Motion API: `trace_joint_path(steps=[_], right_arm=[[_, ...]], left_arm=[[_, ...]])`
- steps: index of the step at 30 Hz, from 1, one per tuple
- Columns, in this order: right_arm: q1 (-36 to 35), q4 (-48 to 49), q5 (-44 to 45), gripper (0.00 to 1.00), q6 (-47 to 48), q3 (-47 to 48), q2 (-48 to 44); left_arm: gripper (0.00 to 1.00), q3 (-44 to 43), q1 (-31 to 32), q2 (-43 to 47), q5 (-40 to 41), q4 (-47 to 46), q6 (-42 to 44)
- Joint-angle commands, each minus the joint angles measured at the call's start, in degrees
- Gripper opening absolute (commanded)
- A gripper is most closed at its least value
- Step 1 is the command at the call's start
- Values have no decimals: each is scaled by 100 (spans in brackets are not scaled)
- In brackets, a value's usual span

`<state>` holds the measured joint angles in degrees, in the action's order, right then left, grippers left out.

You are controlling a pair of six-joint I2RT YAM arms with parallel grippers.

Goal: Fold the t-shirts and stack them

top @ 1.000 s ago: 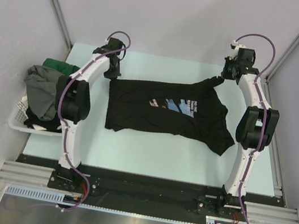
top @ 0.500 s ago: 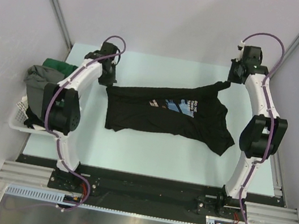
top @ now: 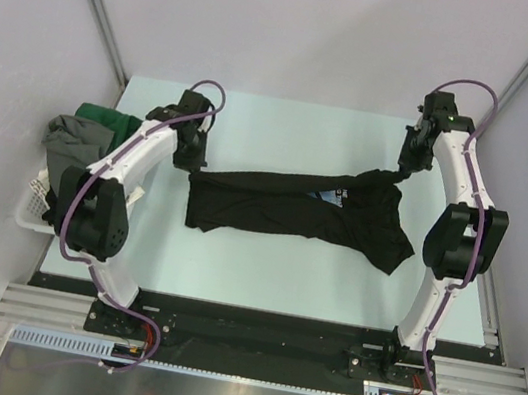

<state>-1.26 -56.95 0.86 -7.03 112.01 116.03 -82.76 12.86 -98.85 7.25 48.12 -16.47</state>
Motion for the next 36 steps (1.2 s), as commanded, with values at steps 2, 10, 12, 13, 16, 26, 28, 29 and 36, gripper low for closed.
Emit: trace_joint_path(steps=[2, 10, 12, 13, 16, 26, 28, 29, 36], right_arm=[[29, -659, -25, 0, -255, -258, -423], [55, -1125, 37, 0, -343, -846, -651], [55, -1169, 19, 0, -343, -961, -669], [55, -1178, 28, 0, -352, -1092, -678], [90, -1222, 72, 0, -317, -1277, -660], [82, -1091, 63, 0, -291, -1805, -467], [82, -1047, 89, 0, -291, -1910, -467], [82, -1020, 98, 0, -290, -1928, -458], [82, -1064, 142, 31, -299, -1875, -326]], left_arm=[[0, 243, 111, 480, -39, 154, -67], [0, 629, 137, 753, 23, 224, -164], [0, 691, 138, 788, 75, 277, -190], [0, 717, 138, 788, 93, 286, -199], [0, 840, 138, 867, 146, 286, -243], [0, 1016, 138, 867, 145, 303, -331], [0, 1016, 146, 850, 137, 312, -348], [0, 1016, 146, 824, 128, 312, -357], [2, 902, 164, 665, 128, 382, -383]])
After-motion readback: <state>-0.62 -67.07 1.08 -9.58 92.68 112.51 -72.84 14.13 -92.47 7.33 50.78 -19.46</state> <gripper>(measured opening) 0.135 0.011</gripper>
